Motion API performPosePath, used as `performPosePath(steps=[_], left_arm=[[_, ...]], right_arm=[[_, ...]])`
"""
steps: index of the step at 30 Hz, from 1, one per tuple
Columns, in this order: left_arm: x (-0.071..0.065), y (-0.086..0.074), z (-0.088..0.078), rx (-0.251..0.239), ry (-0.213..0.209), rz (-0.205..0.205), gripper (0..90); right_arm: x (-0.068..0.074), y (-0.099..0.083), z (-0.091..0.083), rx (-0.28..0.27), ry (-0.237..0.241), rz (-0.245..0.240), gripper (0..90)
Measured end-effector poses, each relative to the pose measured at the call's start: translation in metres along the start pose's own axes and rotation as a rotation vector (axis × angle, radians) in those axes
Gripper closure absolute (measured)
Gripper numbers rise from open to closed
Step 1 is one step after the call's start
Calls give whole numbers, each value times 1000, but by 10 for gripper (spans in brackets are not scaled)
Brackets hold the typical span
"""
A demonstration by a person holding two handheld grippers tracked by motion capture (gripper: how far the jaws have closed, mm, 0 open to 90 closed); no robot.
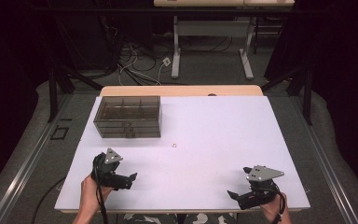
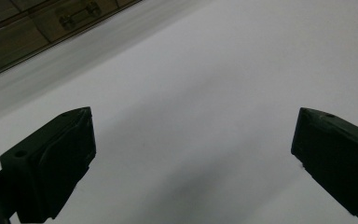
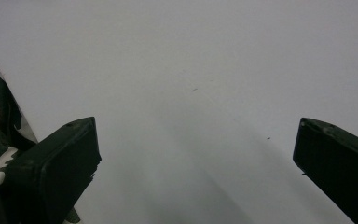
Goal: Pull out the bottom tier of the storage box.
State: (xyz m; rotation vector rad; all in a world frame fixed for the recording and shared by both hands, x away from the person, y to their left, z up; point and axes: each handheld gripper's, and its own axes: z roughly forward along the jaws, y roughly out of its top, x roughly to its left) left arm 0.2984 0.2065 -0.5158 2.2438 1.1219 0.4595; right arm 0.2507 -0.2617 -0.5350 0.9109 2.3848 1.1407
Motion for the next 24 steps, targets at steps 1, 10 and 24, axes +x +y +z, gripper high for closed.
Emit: performPosePath(steps=[1,10,24], left_arm=[[-1,2,2,0,-4,-6,0],[7,19,14,22,14,-33,0],[20,36,32,64,50,-85,1]], right_arm=[[0,0,0,0,0,0,0],[1,0,2,5,4,9,0],[2,0,3,18,15,9,0]])
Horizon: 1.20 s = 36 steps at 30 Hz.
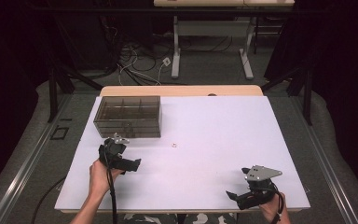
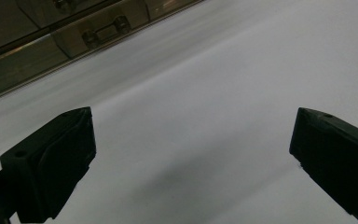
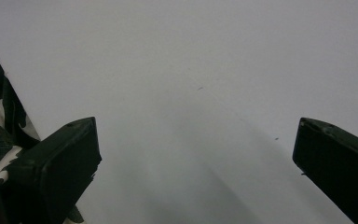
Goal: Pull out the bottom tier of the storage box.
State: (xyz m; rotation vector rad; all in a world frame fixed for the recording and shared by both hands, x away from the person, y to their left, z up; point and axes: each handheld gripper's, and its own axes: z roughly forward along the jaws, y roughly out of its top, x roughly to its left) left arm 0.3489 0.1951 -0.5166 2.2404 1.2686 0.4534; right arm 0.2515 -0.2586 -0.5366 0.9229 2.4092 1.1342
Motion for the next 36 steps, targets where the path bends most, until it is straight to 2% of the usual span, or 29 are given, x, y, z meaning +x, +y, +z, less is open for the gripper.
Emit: performPosePath(steps=[5,8,13,19,24,28,30,33,36], left_arm=[[4,5,3,17,9,-14,0],[6,8,6,10,17,-21,0],[12,13,11,18,6,-26,0],[19,17,15,25,1,-63,0],[26,22,20,29,0,-68,0],[29,24,23,13,19,-74,0],[29,25,25,18,23,-88,2],[32,27,28,23,31,-88,2],[32,29,32,25,40,-88,2]], right_arm=[[0,0,0,-3,-2,0,0],[0,0,0,-10,-2,2,0],[-1,0,0,-11,-1,0,0],[0,0,-1,-13,-3,-4,0],[-1,0,0,-10,1,0,0],[-1,0,0,-10,-2,-5,0],[-1,0,0,-11,-1,-3,0],[-2,-1,0,-4,0,0,0],[-1,-1,0,-19,-4,5,0]])
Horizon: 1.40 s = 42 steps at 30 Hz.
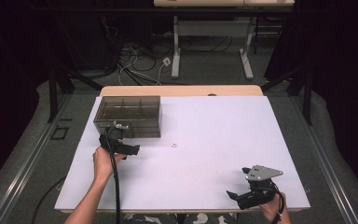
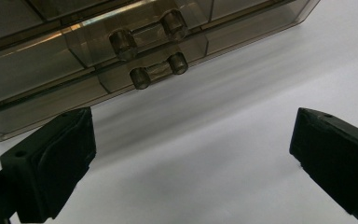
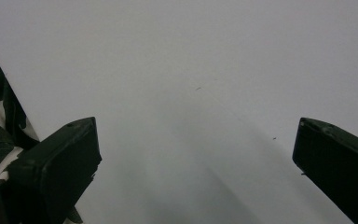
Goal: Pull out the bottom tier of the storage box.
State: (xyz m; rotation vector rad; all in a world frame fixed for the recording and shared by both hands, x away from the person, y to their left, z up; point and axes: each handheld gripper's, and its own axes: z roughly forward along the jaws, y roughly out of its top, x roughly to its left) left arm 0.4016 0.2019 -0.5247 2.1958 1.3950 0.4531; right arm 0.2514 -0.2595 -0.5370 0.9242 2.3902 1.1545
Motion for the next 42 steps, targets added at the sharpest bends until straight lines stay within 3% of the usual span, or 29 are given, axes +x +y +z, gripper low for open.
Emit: performPosePath(steps=[12,24,34,42], left_arm=[[-2,6,8,12,-11,-16,4],[6,12,13,9,2,-111,10],[6,13,17,-34,11,-158,105],[7,15,26,7,18,-162,170]], right_arm=[[-1,1,-1,2,2,-5,0],[0,0,0,-7,25,-6,0],[-1,0,0,-8,16,-8,0],[0,1,-1,-6,7,-12,0]])
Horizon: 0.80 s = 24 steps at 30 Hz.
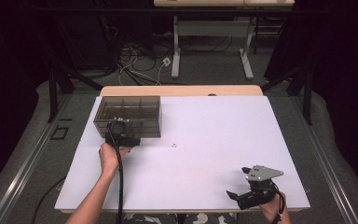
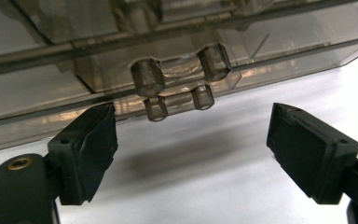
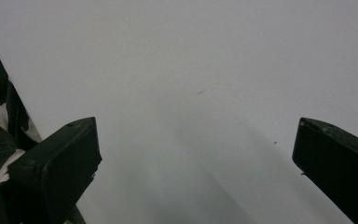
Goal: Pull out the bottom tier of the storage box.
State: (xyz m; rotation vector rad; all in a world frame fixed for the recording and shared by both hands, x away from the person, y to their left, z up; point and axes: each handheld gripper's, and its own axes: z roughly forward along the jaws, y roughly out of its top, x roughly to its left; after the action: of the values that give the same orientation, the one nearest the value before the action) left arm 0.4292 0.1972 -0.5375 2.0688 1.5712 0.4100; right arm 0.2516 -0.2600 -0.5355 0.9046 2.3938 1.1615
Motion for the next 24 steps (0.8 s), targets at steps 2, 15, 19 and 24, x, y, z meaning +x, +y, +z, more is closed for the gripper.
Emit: performPosePath(steps=[2,15,19,24], left_arm=[[1,0,0,-4,2,-11,222],[2,-3,0,-51,-20,-86,438],[2,-4,-1,-52,-11,-97,471],[1,-4,2,-45,12,-97,487]], right_arm=[[0,0,1,2,1,9,1],[0,-1,3,2,6,20,1],[-1,0,3,-2,9,20,1],[0,0,2,4,10,24,2]])
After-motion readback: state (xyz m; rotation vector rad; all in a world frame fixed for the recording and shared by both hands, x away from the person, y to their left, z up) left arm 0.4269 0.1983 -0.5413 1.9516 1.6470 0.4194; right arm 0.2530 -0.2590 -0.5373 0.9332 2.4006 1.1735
